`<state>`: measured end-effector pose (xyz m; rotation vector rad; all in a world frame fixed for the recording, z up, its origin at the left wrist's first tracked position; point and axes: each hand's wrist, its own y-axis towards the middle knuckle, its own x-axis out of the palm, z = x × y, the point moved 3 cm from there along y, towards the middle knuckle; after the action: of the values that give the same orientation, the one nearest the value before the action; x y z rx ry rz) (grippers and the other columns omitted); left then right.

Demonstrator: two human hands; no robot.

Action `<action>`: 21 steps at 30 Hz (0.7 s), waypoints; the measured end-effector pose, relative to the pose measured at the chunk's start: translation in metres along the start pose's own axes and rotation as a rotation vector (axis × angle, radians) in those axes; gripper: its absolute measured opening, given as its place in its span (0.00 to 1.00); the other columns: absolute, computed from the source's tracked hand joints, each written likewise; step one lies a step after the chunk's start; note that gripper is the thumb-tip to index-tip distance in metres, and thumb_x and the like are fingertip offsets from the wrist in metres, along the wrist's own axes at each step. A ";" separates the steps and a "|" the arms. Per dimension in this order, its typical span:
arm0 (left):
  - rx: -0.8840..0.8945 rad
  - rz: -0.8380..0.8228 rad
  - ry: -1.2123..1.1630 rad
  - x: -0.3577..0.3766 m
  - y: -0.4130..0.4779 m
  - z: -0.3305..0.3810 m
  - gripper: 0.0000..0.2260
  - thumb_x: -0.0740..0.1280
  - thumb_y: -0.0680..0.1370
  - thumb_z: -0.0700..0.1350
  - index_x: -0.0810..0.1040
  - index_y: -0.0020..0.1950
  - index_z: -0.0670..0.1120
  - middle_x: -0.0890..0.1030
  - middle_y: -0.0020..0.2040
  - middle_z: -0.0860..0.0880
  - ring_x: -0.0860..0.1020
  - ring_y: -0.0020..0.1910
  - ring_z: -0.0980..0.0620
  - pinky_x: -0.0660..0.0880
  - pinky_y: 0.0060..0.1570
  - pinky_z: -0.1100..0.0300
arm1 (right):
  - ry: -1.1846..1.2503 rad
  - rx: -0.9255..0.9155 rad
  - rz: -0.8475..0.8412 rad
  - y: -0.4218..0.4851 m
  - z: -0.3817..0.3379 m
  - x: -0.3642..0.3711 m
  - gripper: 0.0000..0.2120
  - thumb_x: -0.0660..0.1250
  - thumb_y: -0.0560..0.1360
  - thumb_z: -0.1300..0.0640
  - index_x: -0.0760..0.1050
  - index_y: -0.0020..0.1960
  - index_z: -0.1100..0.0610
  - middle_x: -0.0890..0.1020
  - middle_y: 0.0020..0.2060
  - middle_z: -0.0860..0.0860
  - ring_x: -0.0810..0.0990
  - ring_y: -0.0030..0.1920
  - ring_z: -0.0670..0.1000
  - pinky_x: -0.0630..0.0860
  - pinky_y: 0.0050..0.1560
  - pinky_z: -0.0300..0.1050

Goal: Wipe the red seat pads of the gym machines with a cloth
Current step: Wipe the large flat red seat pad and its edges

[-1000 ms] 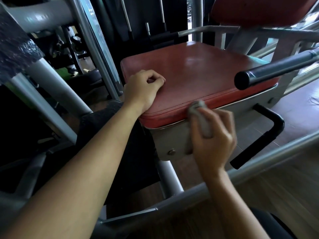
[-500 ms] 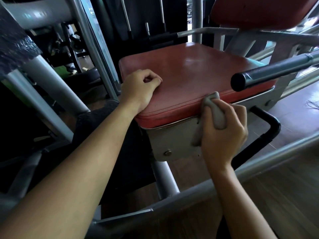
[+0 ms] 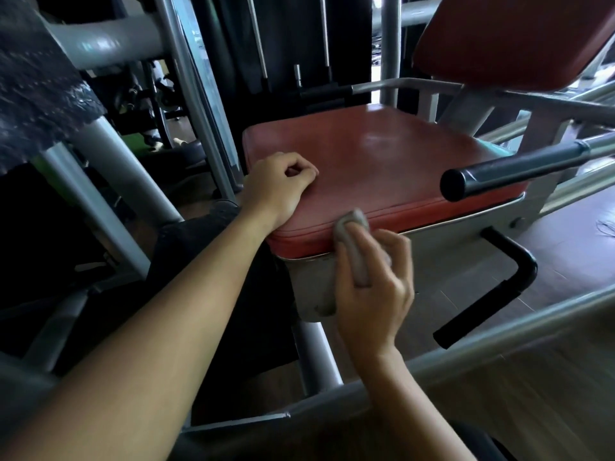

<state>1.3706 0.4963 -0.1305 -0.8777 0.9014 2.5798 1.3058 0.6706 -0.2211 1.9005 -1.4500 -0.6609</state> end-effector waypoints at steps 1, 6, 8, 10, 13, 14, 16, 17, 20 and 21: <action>-0.005 0.007 0.001 -0.001 -0.001 0.000 0.05 0.69 0.79 0.49 0.85 0.45 0.56 0.83 0.51 0.57 0.78 0.53 0.57 0.74 0.58 0.55 | -0.023 -0.101 -0.082 -0.003 -0.005 0.001 0.08 0.74 0.77 0.55 0.85 0.55 0.53 0.80 0.49 0.52 0.80 0.46 0.51 0.79 0.47 0.47; -0.027 0.038 -0.032 -0.002 -0.003 -0.001 0.06 0.69 0.79 0.48 0.86 0.47 0.53 0.82 0.50 0.57 0.77 0.51 0.59 0.70 0.51 0.68 | -0.015 0.096 0.015 0.026 0.021 -0.022 0.10 0.75 0.75 0.54 0.84 0.56 0.51 0.79 0.52 0.45 0.81 0.50 0.49 0.78 0.51 0.42; -0.019 0.032 -0.017 0.000 -0.003 0.000 0.07 0.68 0.80 0.47 0.86 0.47 0.52 0.82 0.50 0.57 0.77 0.52 0.58 0.68 0.50 0.68 | -0.021 0.191 0.080 0.028 0.026 -0.024 0.10 0.74 0.76 0.55 0.84 0.57 0.52 0.78 0.53 0.43 0.81 0.52 0.48 0.76 0.53 0.37; -0.014 0.033 -0.001 0.000 -0.003 0.001 0.07 0.67 0.80 0.47 0.85 0.46 0.53 0.83 0.51 0.56 0.78 0.52 0.57 0.70 0.54 0.63 | -0.028 0.165 0.032 0.018 0.014 -0.015 0.10 0.73 0.76 0.54 0.83 0.58 0.52 0.79 0.53 0.46 0.81 0.51 0.50 0.78 0.52 0.40; -0.021 0.056 -0.031 -0.001 -0.003 -0.001 0.06 0.68 0.80 0.47 0.85 0.46 0.53 0.84 0.51 0.55 0.79 0.52 0.55 0.74 0.57 0.57 | -0.070 -0.095 -0.153 -0.001 -0.008 -0.005 0.10 0.75 0.75 0.54 0.84 0.56 0.50 0.80 0.50 0.49 0.80 0.47 0.50 0.77 0.47 0.43; -0.025 0.058 -0.035 -0.001 -0.004 -0.001 0.06 0.68 0.80 0.47 0.85 0.47 0.53 0.83 0.51 0.54 0.79 0.52 0.55 0.73 0.56 0.58 | -0.098 -0.190 -0.210 0.000 -0.011 -0.007 0.09 0.76 0.75 0.53 0.84 0.56 0.49 0.81 0.49 0.48 0.79 0.46 0.50 0.77 0.46 0.44; -0.025 0.056 -0.026 0.000 -0.006 -0.001 0.07 0.68 0.80 0.47 0.86 0.48 0.51 0.83 0.51 0.54 0.78 0.52 0.55 0.72 0.54 0.60 | -0.149 -0.274 -0.234 0.014 -0.005 -0.014 0.09 0.76 0.75 0.51 0.85 0.55 0.48 0.81 0.48 0.48 0.80 0.45 0.51 0.78 0.45 0.48; -0.021 0.056 -0.029 -0.001 -0.006 0.000 0.07 0.68 0.80 0.47 0.86 0.48 0.51 0.82 0.51 0.54 0.78 0.52 0.55 0.72 0.54 0.60 | -0.158 -0.237 -0.204 0.023 0.001 -0.020 0.09 0.76 0.75 0.51 0.85 0.55 0.47 0.81 0.48 0.47 0.80 0.46 0.51 0.78 0.45 0.48; -0.020 0.062 -0.034 -0.003 -0.006 0.001 0.07 0.68 0.80 0.46 0.86 0.49 0.51 0.83 0.52 0.54 0.78 0.51 0.57 0.69 0.52 0.63 | -0.104 0.052 -0.075 0.032 0.011 -0.023 0.10 0.75 0.75 0.51 0.84 0.56 0.49 0.80 0.50 0.46 0.81 0.49 0.50 0.79 0.47 0.50; -0.022 0.064 -0.032 -0.003 -0.006 0.001 0.07 0.67 0.80 0.46 0.86 0.49 0.50 0.83 0.52 0.55 0.77 0.52 0.57 0.68 0.52 0.64 | -0.085 0.104 -0.059 0.027 0.008 -0.019 0.10 0.75 0.75 0.52 0.84 0.56 0.50 0.80 0.51 0.46 0.81 0.49 0.50 0.80 0.47 0.51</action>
<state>1.3753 0.5009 -0.1309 -0.8241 0.9087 2.6546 1.2783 0.6824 -0.2060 2.0239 -1.5119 -0.7137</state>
